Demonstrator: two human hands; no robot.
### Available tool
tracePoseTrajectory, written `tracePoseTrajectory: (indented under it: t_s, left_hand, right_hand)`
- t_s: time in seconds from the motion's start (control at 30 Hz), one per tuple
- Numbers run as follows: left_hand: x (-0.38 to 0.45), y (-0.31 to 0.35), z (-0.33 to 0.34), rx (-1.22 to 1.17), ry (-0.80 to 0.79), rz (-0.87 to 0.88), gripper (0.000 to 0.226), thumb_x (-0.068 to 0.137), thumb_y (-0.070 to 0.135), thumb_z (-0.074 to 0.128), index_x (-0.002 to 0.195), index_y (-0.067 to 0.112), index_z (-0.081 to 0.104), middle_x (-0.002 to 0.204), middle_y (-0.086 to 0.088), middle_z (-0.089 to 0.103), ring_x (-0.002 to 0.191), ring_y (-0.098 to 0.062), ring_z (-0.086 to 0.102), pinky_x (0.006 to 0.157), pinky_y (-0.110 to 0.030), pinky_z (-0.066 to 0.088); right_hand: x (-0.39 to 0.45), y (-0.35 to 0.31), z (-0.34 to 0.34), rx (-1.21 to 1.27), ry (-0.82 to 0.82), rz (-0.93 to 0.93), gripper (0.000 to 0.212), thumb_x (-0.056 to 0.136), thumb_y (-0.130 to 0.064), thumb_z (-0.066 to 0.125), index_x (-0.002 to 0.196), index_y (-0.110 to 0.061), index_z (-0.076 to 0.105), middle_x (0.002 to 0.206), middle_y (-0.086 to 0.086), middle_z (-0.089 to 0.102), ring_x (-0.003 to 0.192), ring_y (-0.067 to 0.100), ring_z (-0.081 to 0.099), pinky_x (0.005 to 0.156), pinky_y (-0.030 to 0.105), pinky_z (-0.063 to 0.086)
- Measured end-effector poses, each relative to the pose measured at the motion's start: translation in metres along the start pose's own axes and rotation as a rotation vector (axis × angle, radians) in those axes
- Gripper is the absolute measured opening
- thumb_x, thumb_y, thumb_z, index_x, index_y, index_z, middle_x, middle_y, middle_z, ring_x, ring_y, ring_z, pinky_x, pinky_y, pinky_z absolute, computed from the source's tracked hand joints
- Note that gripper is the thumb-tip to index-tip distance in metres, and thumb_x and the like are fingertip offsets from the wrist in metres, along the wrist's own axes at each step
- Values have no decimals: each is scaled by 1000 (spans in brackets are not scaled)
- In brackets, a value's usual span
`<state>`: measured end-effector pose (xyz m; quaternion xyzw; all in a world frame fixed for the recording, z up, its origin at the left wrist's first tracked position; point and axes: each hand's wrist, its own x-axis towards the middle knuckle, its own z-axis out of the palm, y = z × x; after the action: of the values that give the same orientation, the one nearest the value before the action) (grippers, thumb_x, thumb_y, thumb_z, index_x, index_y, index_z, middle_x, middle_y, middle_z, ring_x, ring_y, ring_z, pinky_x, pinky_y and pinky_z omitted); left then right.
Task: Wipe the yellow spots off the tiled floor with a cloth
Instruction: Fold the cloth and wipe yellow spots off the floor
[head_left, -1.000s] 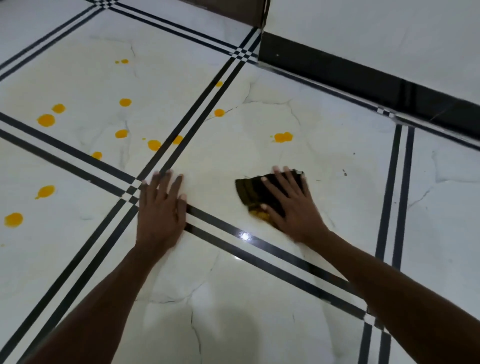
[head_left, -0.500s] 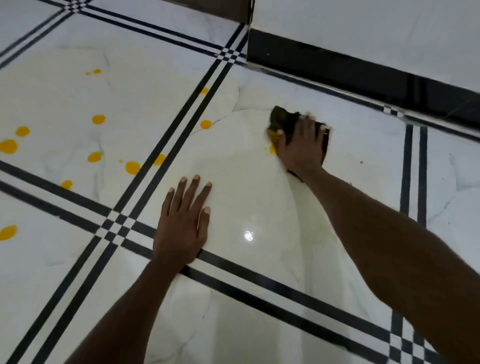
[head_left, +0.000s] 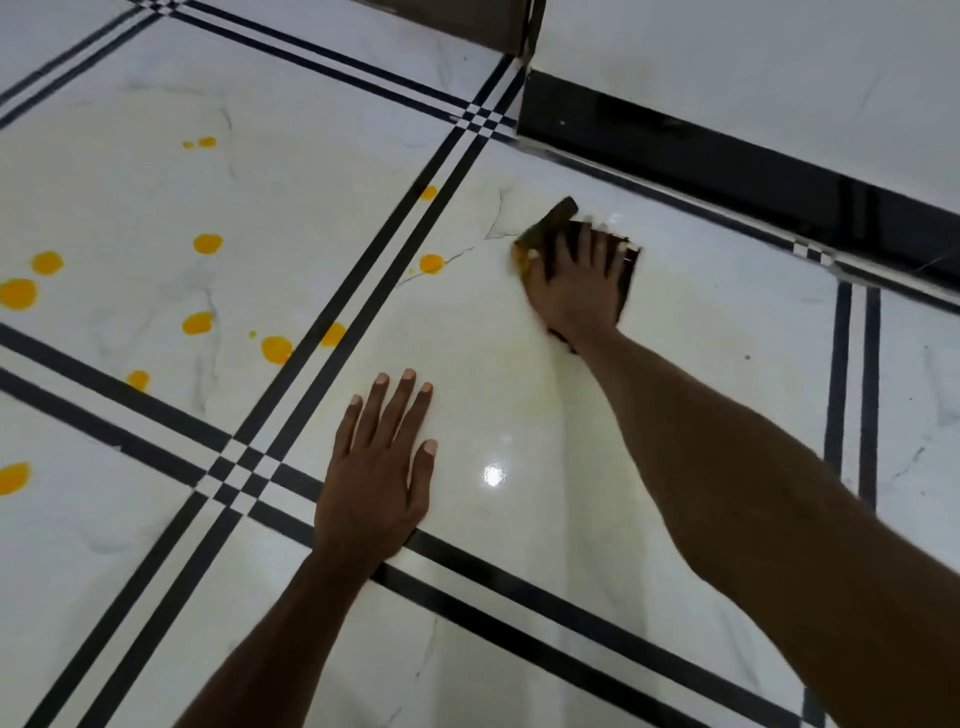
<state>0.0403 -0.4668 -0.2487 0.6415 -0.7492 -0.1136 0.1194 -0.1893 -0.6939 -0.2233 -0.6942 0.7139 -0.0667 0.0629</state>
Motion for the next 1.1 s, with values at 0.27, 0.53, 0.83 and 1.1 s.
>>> tracePoseTrajectory:
  t_s: [0.27,0.53,0.83,1.1]
  left_hand:
    - [0,1,-3,-3,-12,-15,65,110,42,26,168,19,11,177,1,7,165,-18,-1,132,-51,17]
    - [0,-1,2,-12,1,-18,64,110,44,24,168,20,12,177,2,7,165,-18,-1,132,-50,16]
    - [1,1,-1,21,-36,-59,69,109,45,27,168,16,7,178,-2,2,165,-21,-5,132,-54,13]
    - [1,4,-3,57,-52,-78,68,108,49,22,168,20,7,178,2,-1,164,-25,-9,130,-61,8]
  right_hand:
    - [-96,10,0,-86,-80,-775,63,109,-56,29,166,-31,21,176,0,17,164,22,12,133,49,5]
    - [8,-28,10,15,-34,-140,73,104,-55,17,165,-16,25,174,15,17,162,37,11,130,58,0]
    - [-47,-19,10,20,-56,-737,55,113,-42,30,166,-28,25,176,0,16,164,21,5,131,58,3]
    - [44,-63,14,-4,-112,-363,64,108,-55,16,167,-32,16,177,1,9,164,26,3,129,62,-2]
